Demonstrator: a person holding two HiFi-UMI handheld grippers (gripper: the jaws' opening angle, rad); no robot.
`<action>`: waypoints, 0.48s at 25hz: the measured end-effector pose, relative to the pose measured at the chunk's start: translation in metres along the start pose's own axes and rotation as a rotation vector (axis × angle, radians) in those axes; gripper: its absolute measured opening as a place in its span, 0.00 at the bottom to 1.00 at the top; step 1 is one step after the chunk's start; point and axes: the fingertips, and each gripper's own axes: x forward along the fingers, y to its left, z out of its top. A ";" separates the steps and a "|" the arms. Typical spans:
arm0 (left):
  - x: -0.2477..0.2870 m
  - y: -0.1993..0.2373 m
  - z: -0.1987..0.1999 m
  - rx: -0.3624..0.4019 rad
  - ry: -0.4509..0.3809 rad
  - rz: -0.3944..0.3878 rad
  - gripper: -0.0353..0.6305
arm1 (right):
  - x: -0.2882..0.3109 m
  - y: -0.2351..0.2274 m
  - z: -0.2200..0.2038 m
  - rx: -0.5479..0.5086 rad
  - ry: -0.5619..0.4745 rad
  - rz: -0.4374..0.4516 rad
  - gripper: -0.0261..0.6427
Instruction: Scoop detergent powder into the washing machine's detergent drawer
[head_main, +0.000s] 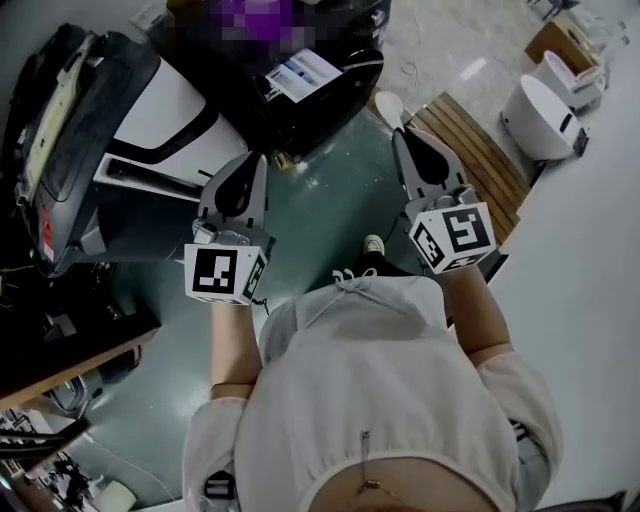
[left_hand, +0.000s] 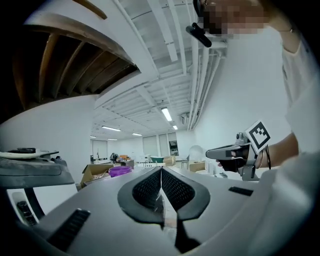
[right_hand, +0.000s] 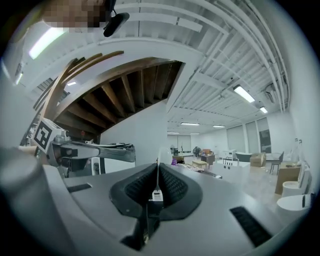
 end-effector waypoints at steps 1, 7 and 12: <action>0.017 -0.006 0.003 0.003 0.003 0.016 0.09 | 0.009 -0.017 0.001 0.000 0.006 0.021 0.06; 0.093 -0.031 0.020 -0.075 -0.008 0.076 0.09 | 0.057 -0.082 0.006 -0.003 0.030 0.154 0.06; 0.122 -0.020 0.014 -0.034 0.037 0.164 0.09 | 0.099 -0.103 0.001 0.013 0.038 0.238 0.06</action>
